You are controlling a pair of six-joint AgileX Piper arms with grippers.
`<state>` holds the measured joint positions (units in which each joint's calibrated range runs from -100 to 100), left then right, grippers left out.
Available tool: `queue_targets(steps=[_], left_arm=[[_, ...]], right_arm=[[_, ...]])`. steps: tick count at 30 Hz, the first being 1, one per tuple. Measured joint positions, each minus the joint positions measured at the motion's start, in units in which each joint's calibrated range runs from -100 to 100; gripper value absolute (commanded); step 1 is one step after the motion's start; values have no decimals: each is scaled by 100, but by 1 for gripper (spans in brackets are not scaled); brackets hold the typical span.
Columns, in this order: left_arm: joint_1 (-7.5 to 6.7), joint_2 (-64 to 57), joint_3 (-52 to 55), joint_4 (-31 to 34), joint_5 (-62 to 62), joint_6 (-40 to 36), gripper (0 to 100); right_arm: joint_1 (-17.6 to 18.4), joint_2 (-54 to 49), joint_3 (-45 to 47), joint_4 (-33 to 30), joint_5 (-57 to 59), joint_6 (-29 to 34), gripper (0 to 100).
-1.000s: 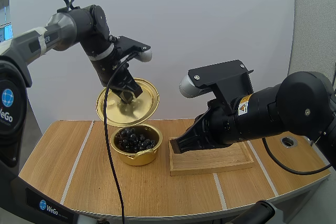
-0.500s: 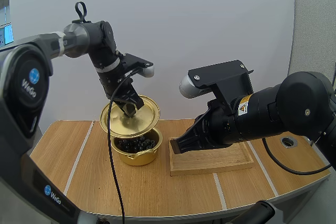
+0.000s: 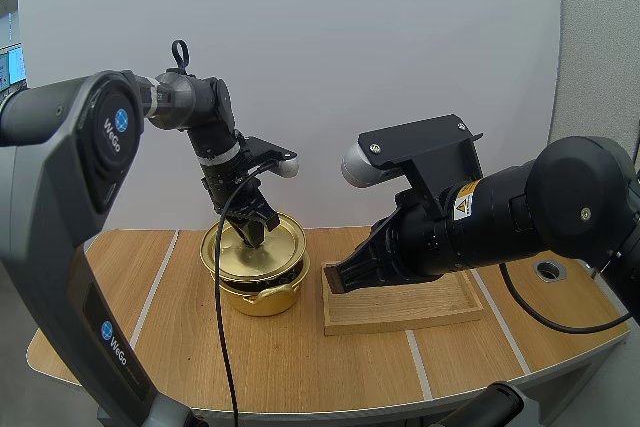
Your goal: Open the pot, put the grape inside, and close it
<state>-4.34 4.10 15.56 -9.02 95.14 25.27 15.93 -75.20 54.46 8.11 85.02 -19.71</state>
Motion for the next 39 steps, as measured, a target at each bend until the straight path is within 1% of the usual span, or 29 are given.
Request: queue_targets(steps=[9,22,29,39], left_arm=[[0,375,-335,-11,-80,0,0],[0,675,-347,-36,-64,0,0],[0,690,-347,-310,165,111,0],[0,787,-347,-310,148,111,0]], right_arm=[[0,0,0,0,36,0,0],[0,0,0,0,36,0,0],[0,0,0,0,36,0,0],[0,0,0,0,36,0,0]])
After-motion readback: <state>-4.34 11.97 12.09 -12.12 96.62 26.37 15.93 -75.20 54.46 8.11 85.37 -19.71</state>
